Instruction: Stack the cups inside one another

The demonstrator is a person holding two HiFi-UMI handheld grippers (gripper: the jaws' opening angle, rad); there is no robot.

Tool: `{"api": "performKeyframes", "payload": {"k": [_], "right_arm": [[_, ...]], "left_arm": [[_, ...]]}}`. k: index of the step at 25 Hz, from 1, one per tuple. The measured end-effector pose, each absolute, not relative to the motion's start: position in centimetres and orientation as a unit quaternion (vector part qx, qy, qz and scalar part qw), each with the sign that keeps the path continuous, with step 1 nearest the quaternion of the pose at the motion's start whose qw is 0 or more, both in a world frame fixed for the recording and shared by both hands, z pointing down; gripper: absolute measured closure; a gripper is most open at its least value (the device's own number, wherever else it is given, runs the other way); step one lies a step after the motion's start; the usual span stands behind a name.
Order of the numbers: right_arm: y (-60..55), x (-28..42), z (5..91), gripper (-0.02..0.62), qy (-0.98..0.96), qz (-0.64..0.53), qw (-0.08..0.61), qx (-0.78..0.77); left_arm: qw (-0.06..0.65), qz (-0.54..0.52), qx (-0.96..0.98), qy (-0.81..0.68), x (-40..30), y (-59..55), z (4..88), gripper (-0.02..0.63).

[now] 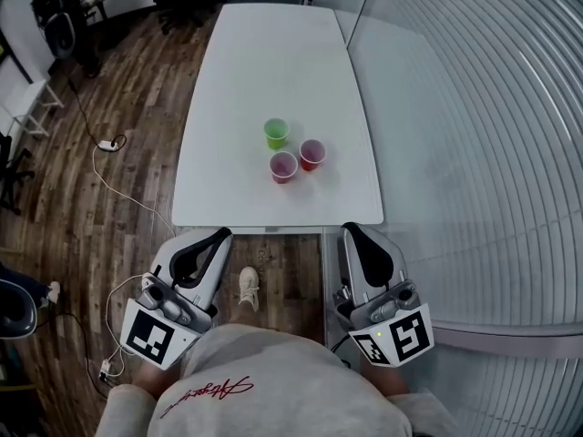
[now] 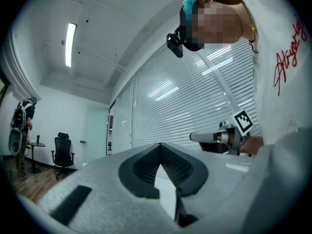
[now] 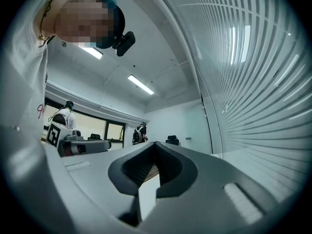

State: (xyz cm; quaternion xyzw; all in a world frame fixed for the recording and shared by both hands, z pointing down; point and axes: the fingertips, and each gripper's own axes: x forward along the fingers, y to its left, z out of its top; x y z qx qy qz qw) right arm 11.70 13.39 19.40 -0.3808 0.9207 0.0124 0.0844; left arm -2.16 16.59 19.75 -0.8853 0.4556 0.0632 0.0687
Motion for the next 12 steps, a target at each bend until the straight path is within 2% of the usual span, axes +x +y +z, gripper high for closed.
{"api": "performKeyframes", "payload": {"k": [12], "right_arm": [[7.5, 8.4, 21.2, 0.594, 0.917, 0.013, 0.072, -0.393]], "left_arm": [[0.06, 0.062, -0.891, 0.445, -5.3, 10.2, 21.5, 0.611]]}}
